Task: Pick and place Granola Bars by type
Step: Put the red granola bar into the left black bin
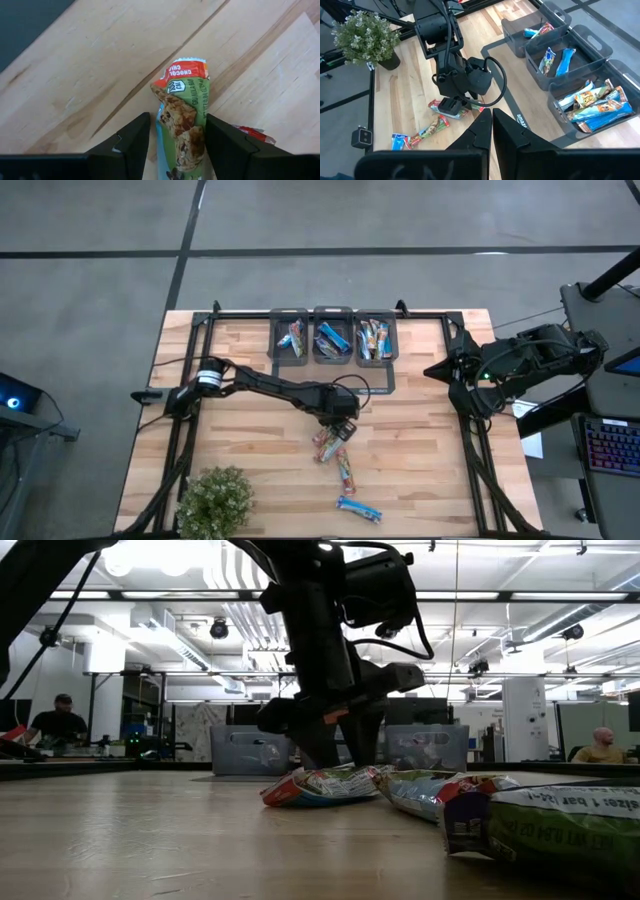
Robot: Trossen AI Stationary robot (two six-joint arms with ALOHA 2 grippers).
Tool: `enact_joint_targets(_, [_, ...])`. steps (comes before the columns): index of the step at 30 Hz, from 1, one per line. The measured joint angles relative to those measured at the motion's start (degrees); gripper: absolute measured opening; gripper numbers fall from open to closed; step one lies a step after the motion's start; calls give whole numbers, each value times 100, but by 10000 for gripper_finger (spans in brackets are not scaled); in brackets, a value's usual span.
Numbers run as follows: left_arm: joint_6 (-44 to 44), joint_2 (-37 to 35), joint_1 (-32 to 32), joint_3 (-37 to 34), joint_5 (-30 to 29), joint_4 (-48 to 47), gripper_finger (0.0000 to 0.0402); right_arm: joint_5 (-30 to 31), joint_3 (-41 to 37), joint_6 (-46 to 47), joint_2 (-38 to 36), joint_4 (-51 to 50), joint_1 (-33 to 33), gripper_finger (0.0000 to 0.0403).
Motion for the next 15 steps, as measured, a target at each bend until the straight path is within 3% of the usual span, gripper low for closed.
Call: enact_joint_targets(15, [2,-10,-70,-118,76,42,165,0,2,-109,0,-1,0,8])
